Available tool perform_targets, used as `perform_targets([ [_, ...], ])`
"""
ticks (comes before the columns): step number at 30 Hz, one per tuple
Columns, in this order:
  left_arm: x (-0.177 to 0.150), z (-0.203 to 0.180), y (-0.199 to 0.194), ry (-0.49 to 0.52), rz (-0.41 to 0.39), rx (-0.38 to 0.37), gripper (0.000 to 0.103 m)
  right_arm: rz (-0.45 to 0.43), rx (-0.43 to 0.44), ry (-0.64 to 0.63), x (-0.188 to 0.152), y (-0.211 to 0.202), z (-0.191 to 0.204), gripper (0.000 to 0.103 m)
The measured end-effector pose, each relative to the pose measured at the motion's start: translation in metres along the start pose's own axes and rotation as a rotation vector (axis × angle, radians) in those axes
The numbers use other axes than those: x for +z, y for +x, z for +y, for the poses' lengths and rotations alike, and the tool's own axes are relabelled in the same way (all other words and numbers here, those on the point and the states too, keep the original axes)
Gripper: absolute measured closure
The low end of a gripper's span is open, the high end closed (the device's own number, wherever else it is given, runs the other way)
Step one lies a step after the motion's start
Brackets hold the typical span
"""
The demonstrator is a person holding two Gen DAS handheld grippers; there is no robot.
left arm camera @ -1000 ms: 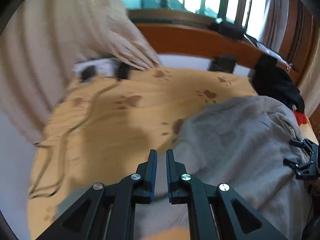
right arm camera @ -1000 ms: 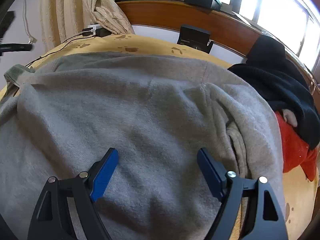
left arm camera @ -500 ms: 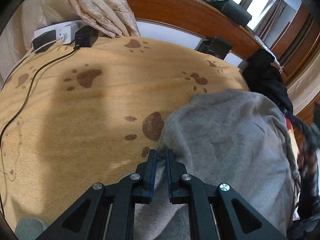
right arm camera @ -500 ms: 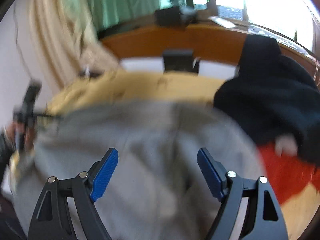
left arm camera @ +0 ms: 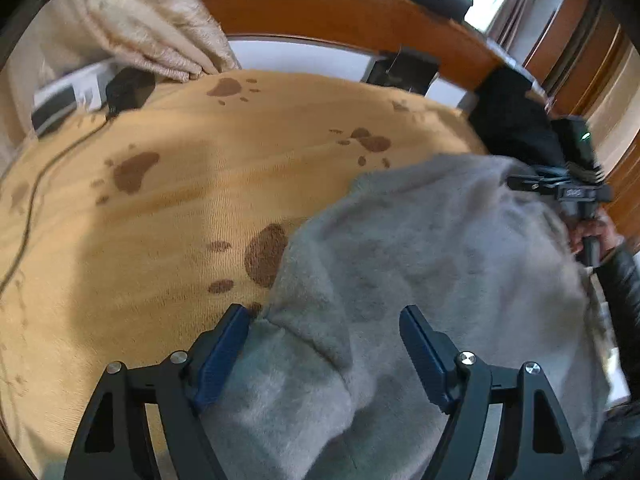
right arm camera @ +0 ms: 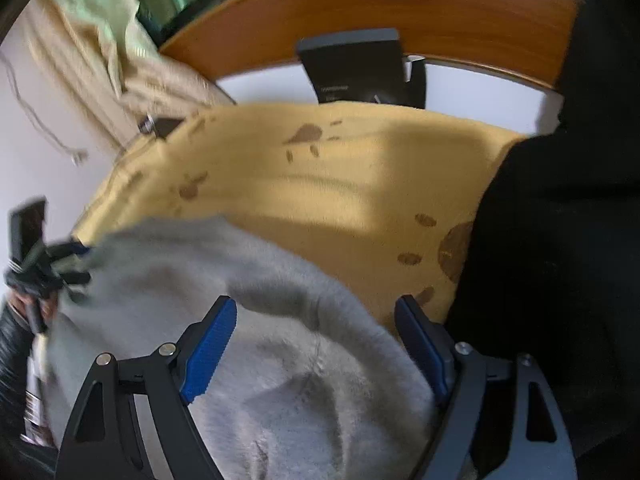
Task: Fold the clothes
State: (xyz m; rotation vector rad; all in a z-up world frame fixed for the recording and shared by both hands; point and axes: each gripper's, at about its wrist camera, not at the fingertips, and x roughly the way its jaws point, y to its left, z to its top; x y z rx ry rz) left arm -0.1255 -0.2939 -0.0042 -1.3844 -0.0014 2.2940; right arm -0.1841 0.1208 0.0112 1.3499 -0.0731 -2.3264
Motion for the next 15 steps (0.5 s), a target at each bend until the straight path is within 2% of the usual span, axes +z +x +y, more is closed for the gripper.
perform_targets([
  [1,0.001,-0.003,0.002,0.004,-0.005,0.029,0.023,0.004,-0.017,-0.013,-0.002,0.001,0.003,0.031],
  [2,0.001,-0.005,0.004,0.007,-0.014,0.05,0.023,0.007,-0.035,-0.026,-0.003,0.003,0.005,0.056],
  [3,0.001,-0.007,0.005,0.01,-0.024,0.077,0.032,0.011,-0.052,-0.038,-0.005,0.004,0.008,0.075],
  [4,0.001,-0.008,0.005,0.017,-0.037,0.122,0.062,0.008,-0.064,-0.044,-0.007,0.005,0.011,0.08],
  [5,0.002,-0.009,0.005,0.014,-0.048,0.154,0.077,-0.001,-0.062,-0.043,-0.007,0.004,0.012,0.092],
  [6,0.004,-0.006,0.004,-0.015,-0.058,0.148,0.093,-0.015,-0.062,-0.041,-0.008,0.002,0.013,0.093],
  [7,0.007,-0.004,0.003,-0.037,-0.068,0.153,0.093,-0.036,-0.075,-0.041,-0.009,-0.003,0.014,0.094],
  [10,0.02,-0.009,-0.002,-0.023,-0.128,0.264,0.093,-0.153,-0.147,-0.032,-0.009,-0.029,0.021,0.095],
  [14,0.042,-0.028,-0.021,0.033,-0.307,0.38,0.093,-0.328,-0.346,-0.098,-0.01,-0.06,0.046,0.095],
  [15,0.048,-0.036,-0.02,0.073,-0.333,0.424,0.093,-0.332,-0.376,-0.105,-0.01,-0.058,0.048,0.095],
])
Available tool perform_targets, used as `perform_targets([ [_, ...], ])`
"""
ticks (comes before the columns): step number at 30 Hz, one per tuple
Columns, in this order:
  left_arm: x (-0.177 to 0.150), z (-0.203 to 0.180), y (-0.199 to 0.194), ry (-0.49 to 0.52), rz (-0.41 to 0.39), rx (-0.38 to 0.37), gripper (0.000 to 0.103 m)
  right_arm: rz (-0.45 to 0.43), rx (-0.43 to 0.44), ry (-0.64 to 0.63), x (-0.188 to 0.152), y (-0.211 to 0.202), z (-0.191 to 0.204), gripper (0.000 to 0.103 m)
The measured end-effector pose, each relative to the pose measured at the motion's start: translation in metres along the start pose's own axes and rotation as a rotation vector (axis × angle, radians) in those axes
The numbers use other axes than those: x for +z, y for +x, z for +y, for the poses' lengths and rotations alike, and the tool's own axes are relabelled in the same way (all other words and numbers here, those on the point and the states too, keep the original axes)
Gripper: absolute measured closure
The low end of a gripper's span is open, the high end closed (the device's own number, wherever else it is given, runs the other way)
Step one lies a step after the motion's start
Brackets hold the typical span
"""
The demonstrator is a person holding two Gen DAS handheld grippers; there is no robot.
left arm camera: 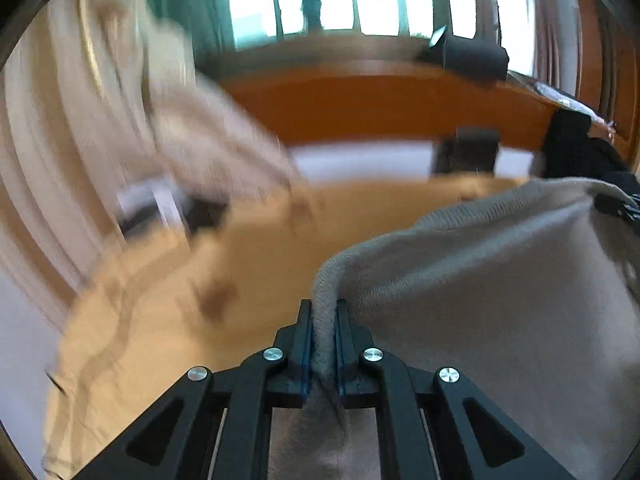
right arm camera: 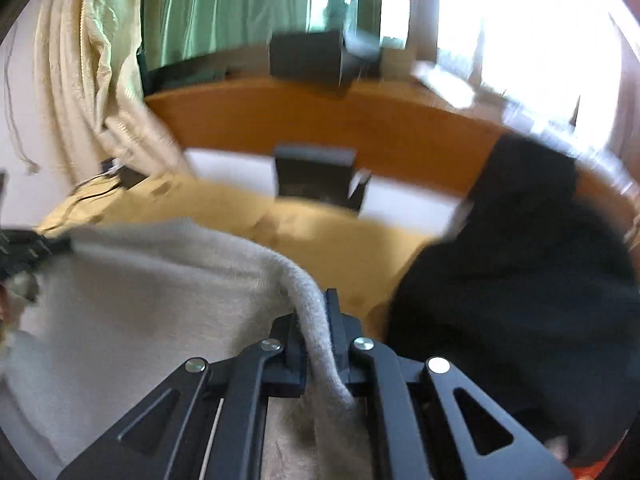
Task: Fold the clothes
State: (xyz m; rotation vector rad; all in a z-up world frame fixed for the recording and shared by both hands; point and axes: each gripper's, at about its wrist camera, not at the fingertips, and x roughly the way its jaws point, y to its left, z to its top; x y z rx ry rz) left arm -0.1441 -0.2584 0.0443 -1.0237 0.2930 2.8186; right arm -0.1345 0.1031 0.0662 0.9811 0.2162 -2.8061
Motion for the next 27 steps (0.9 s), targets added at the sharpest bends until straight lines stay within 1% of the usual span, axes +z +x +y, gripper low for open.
perform_targets([
  [1,0.005,-0.007,0.001,0.035,-0.022,0.03,0.093,0.019,-0.016,-0.002,-0.002,0.006,0.0,0.095],
  [2,0.008,-0.014,0.009,0.053,-0.008,0.037,0.093,0.039,-0.032,-0.005,-0.003,0.013,0.0,0.095],
  [4,0.006,-0.024,0.032,0.078,0.046,0.049,0.093,0.083,-0.06,0.0,-0.008,0.027,-0.001,0.095],
  [6,-0.003,-0.033,0.058,0.119,0.126,0.062,0.091,0.144,-0.072,0.023,-0.016,0.046,-0.004,0.095],
  [7,-0.008,-0.036,0.066,0.133,0.149,0.07,0.091,0.179,-0.076,0.017,-0.019,0.054,-0.002,0.095],
  [8,-0.009,-0.035,0.069,0.139,0.153,0.071,0.091,0.204,-0.087,0.005,-0.02,0.06,0.001,0.095],
  [9,-0.01,-0.035,0.071,0.144,0.158,0.071,0.089,0.221,-0.107,-0.013,-0.019,0.063,0.004,0.083],
  [10,-0.011,-0.034,0.074,0.149,0.163,0.071,0.086,0.239,-0.127,-0.03,-0.019,0.067,0.006,0.076],
  [11,-0.012,-0.033,0.076,0.15,0.167,0.069,0.083,0.25,-0.155,-0.048,-0.019,0.069,0.008,0.063],
  [12,-0.012,-0.027,0.075,0.137,0.173,0.06,0.072,0.255,-0.192,-0.067,-0.02,0.07,0.009,0.057],
  [13,-0.011,-0.02,0.074,0.117,0.181,0.05,0.054,0.259,-0.219,-0.068,-0.019,0.07,0.008,0.042],
  [14,-0.011,-0.009,0.071,0.082,0.189,0.038,0.047,0.262,-0.236,-0.054,-0.019,0.07,0.004,0.033],
  [15,-0.01,0.002,0.067,0.044,0.195,0.024,0.042,0.258,-0.227,-0.032,-0.019,0.069,0.0,0.032],
  [16,-0.012,0.014,0.057,-0.007,0.197,0.004,0.039,0.247,-0.192,-0.002,-0.019,0.065,-0.006,0.032],
  [18,-0.014,0.039,0.038,-0.122,0.19,-0.026,0.037,0.225,-0.122,0.059,-0.019,0.058,-0.016,0.031],
  [19,-0.015,0.052,0.028,-0.177,0.182,-0.034,0.037,0.208,-0.101,0.078,-0.019,0.05,-0.019,0.031],
  [20,-0.016,0.06,0.017,-0.203,0.167,-0.028,0.037,0.184,-0.092,0.086,-0.018,0.039,-0.02,0.031],
  [22,-0.019,0.072,-0.011,-0.229,0.128,-0.024,0.037,0.135,-0.075,0.103,-0.017,0.016,-0.021,0.031],
  [25,-0.03,0.072,-0.053,-0.221,0.084,-0.049,0.036,0.07,-0.053,0.12,-0.015,-0.018,-0.021,0.029],
  [27,-0.042,0.059,-0.077,-0.194,0.074,-0.08,0.034,0.052,-0.051,0.097,-0.018,-0.045,-0.016,0.022],
])
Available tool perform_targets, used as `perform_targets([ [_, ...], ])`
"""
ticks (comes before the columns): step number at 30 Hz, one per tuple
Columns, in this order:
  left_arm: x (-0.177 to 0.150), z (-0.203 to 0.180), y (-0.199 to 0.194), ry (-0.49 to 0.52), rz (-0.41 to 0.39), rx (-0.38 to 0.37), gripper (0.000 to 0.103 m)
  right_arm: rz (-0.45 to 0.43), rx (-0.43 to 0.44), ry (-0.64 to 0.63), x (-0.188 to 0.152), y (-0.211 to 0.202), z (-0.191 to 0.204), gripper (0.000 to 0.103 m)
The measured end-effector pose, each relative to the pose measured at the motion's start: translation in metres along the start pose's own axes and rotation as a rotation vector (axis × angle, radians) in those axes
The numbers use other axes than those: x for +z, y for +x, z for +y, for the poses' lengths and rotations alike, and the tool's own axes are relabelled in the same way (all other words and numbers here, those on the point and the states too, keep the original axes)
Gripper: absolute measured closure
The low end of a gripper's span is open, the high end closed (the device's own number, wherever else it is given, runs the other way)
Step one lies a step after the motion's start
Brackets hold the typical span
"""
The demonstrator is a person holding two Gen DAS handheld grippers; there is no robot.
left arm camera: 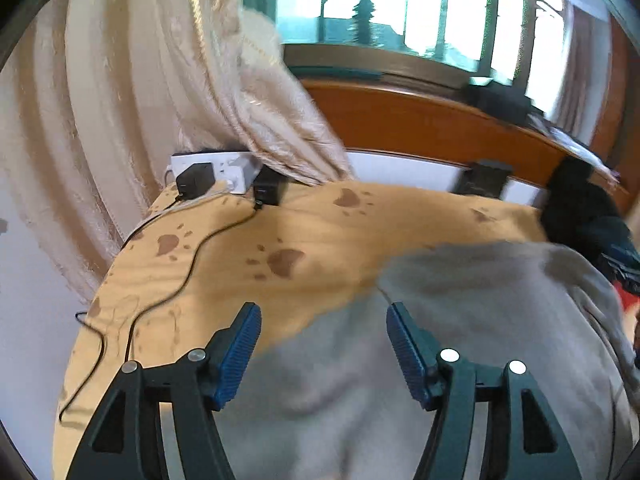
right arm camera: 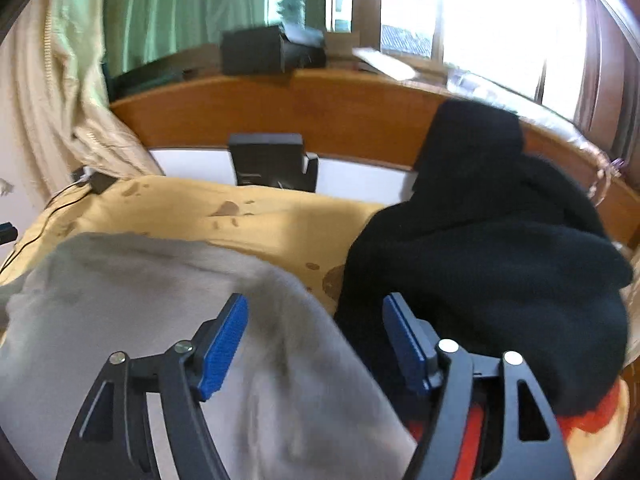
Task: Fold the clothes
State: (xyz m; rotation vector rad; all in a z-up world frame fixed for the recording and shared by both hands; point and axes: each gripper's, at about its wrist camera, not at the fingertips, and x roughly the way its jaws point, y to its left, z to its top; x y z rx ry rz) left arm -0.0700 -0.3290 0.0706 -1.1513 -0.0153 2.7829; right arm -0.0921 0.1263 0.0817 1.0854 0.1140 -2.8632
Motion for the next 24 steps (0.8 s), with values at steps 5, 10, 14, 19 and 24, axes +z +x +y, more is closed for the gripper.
perform_targets([
  [5,-0.059,-0.055,-0.028,0.128,0.073,-0.081,0.033,0.015,0.121,-0.031,-0.034,-0.053,0.021,0.021],
  [10,-0.12,-0.097,-0.034,0.214,0.164,-0.127,0.033,0.137,0.313,-0.135,-0.095,-0.077,0.067,0.021],
  [14,-0.159,-0.098,-0.035,0.246,0.197,-0.068,0.031,0.243,0.331,-0.279,-0.15,-0.085,0.092,0.022],
  [19,-0.18,-0.066,-0.052,0.185,0.131,-0.074,0.022,0.227,0.336,-0.313,-0.187,-0.112,0.066,0.017],
  [24,-0.185,-0.063,-0.063,0.203,0.116,-0.037,0.022,0.186,0.31,-0.333,-0.197,-0.126,0.059,0.017],
])
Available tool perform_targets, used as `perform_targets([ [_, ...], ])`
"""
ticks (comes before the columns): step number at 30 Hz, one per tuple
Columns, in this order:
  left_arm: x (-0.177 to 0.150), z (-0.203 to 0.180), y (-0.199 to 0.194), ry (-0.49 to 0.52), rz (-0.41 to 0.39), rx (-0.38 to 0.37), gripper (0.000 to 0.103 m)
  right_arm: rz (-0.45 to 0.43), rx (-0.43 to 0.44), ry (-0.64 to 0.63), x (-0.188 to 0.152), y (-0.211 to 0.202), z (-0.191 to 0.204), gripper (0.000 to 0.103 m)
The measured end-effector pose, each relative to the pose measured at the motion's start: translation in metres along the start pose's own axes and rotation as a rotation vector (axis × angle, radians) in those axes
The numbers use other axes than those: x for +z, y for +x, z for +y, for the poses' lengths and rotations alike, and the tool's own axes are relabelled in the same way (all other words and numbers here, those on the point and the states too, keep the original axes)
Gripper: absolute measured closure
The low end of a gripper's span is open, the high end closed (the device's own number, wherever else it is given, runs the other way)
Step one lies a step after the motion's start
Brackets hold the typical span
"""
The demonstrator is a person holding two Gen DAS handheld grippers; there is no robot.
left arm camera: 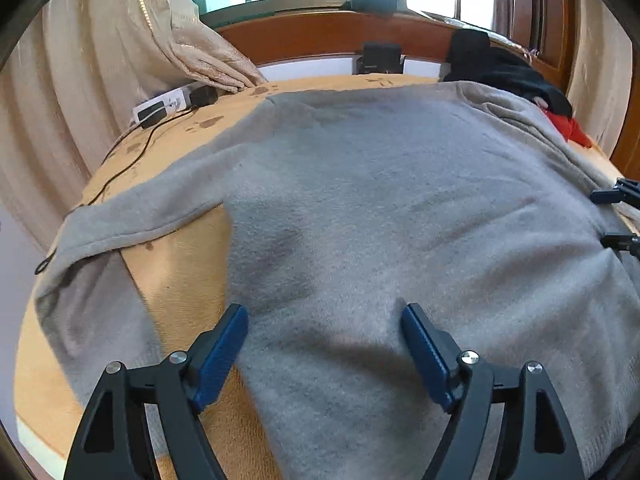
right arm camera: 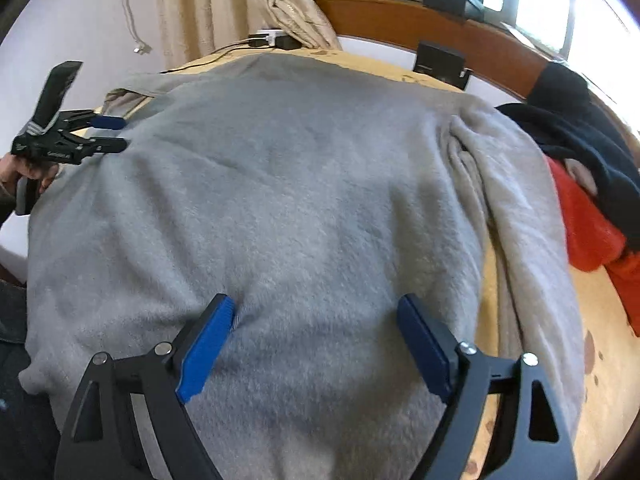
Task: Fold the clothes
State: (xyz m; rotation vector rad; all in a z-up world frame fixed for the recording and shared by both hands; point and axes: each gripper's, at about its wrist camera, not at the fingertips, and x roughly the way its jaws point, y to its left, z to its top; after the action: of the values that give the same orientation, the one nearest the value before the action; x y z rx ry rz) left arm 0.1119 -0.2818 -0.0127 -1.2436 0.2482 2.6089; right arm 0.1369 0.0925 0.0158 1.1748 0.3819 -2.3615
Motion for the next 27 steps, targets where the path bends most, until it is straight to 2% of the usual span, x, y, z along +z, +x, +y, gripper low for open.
perform_targets([
  [4,0.008,-0.015,-0.019,0.015,0.006,0.024,0.022,-0.055,0.005,0.016,0.005,-0.019,0.007,0.016],
  [6,0.007,-0.028,-0.041,0.027,-0.021,-0.067,0.022,-0.1,0.023,0.028,0.008,-0.034,0.011,0.016],
  [9,-0.001,-0.05,-0.061,0.063,-0.02,-0.158,0.022,-0.143,0.084,0.018,0.007,-0.056,0.026,0.016],
  [13,-0.025,-0.077,-0.068,0.122,0.03,-0.236,0.022,-0.038,0.142,-0.104,-0.015,-0.05,0.061,0.016],
  [15,-0.041,-0.086,-0.065,0.151,0.069,-0.242,0.022,0.033,0.144,-0.174,-0.033,-0.038,0.074,0.016],
  [17,-0.057,-0.088,-0.061,0.173,0.099,-0.238,0.022,0.032,0.164,-0.182,-0.044,-0.041,0.072,0.014],
  [20,-0.076,-0.079,-0.07,0.192,0.024,-0.242,0.021,0.049,0.183,-0.193,-0.055,-0.05,0.062,0.012],
  [27,-0.097,-0.059,-0.085,0.176,-0.027,-0.244,0.02,0.017,0.171,-0.189,-0.079,-0.066,0.045,0.011],
])
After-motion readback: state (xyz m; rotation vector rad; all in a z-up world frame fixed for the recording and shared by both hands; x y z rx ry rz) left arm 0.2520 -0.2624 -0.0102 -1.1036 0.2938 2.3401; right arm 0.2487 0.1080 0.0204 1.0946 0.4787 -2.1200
